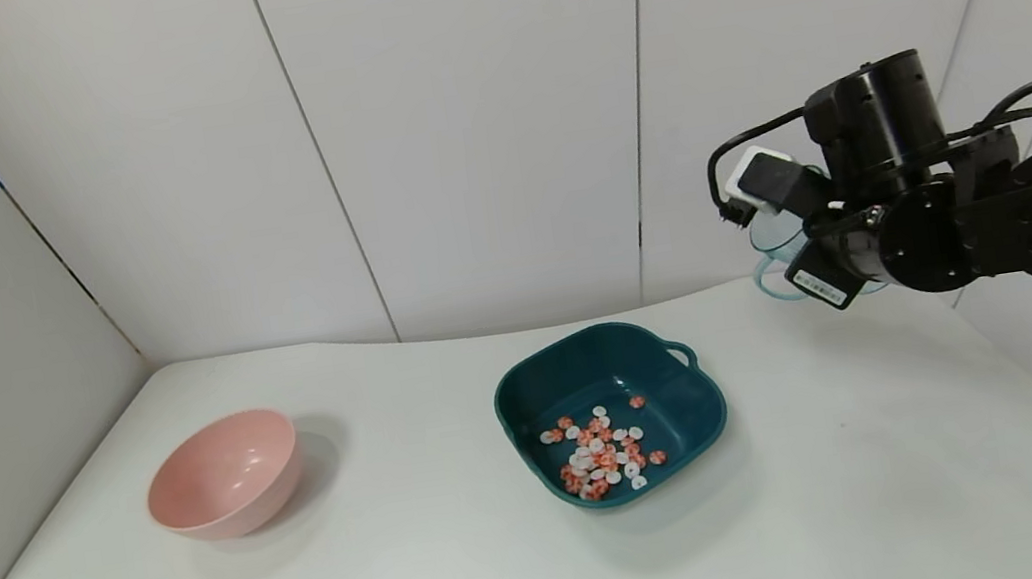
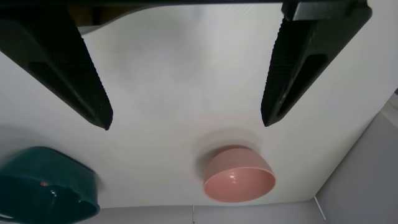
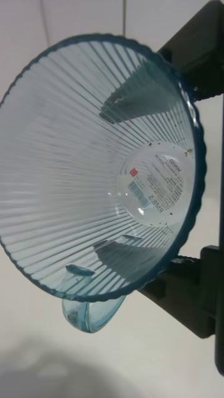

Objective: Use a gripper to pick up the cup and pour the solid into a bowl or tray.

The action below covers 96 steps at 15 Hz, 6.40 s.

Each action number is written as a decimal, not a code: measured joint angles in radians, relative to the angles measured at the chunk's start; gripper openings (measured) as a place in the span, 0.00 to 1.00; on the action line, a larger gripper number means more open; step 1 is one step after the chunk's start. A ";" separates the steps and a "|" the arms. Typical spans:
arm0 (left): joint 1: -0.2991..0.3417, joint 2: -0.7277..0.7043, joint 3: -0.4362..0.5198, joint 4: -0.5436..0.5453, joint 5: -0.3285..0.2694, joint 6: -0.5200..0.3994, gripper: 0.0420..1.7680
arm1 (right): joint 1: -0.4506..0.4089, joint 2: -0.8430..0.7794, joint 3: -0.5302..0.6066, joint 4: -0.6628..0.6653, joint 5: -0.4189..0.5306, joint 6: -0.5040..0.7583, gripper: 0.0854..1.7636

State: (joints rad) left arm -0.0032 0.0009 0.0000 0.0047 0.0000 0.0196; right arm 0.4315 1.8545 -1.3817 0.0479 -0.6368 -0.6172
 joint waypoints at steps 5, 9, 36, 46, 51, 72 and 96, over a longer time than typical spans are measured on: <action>0.000 0.000 0.000 0.000 0.000 0.000 0.97 | -0.066 -0.031 0.130 -0.206 0.211 0.292 0.75; 0.000 0.000 0.000 0.000 0.000 0.000 0.97 | -0.112 -0.013 0.267 -0.432 0.294 0.411 0.75; 0.000 0.000 0.000 0.000 0.000 0.000 0.97 | -0.145 0.344 0.413 -0.884 0.335 0.767 0.75; 0.000 0.000 0.000 0.000 0.000 0.000 0.97 | -0.148 0.356 0.408 -0.879 0.337 0.772 0.88; 0.000 0.000 0.000 0.000 0.000 0.000 0.97 | -0.149 0.334 0.412 -0.854 0.341 0.776 0.92; 0.000 0.000 0.000 0.000 0.000 0.000 0.97 | -0.153 -0.552 0.585 -0.133 0.517 0.720 0.96; 0.000 0.000 0.000 0.000 0.000 0.000 0.97 | -0.453 -1.680 1.000 0.224 0.688 0.608 0.96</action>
State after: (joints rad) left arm -0.0032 0.0009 0.0000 0.0047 0.0000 0.0196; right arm -0.0211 0.1749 -0.3813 0.2721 0.0515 -0.0089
